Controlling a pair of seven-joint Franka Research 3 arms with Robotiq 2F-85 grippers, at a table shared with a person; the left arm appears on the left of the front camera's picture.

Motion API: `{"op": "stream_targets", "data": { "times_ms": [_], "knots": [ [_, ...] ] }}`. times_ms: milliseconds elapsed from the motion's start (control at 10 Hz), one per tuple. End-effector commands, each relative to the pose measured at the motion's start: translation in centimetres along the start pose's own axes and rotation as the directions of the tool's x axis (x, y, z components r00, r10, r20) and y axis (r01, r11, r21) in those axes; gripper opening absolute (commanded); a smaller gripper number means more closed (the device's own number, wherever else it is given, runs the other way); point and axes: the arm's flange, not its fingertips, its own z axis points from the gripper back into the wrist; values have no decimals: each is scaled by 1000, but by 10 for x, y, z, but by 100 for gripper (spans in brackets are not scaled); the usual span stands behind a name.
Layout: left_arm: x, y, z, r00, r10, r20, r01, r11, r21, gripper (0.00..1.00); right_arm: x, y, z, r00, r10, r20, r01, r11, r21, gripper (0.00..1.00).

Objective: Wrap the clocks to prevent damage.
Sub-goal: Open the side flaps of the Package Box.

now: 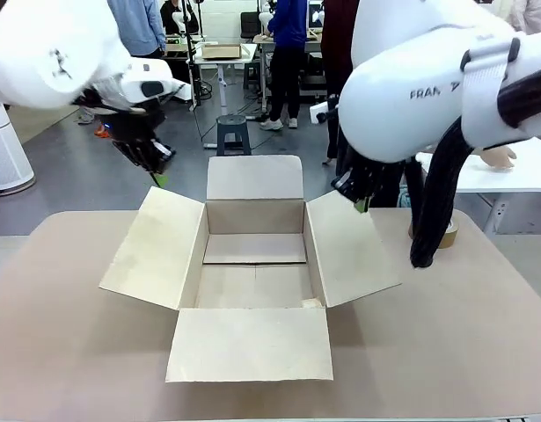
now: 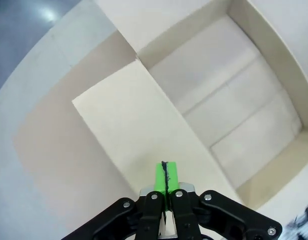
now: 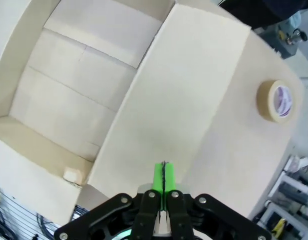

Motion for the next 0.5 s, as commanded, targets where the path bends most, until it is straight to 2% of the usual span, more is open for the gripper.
{"op": "stream_targets", "data": {
  "times_ms": [0,100,200,400],
  "knots": [
    [-13,-30,-11,988,147,54,-153,979,132,1,-7,9,-18,990,-135,40,133,989,59,1],
    [-22,-34,-17,983,170,64,-176,977,116,1,-11,9,-32,980,-195,29,192,978,82,1],
    [-31,-35,-27,983,181,41,-185,974,134,1,-16,6,-43,971,-233,53,230,971,58,1],
    [-45,-36,-45,974,224,-30,-217,964,155,1,-22,1,-56,967,-246,67,243,969,54,1]
  ]
}}
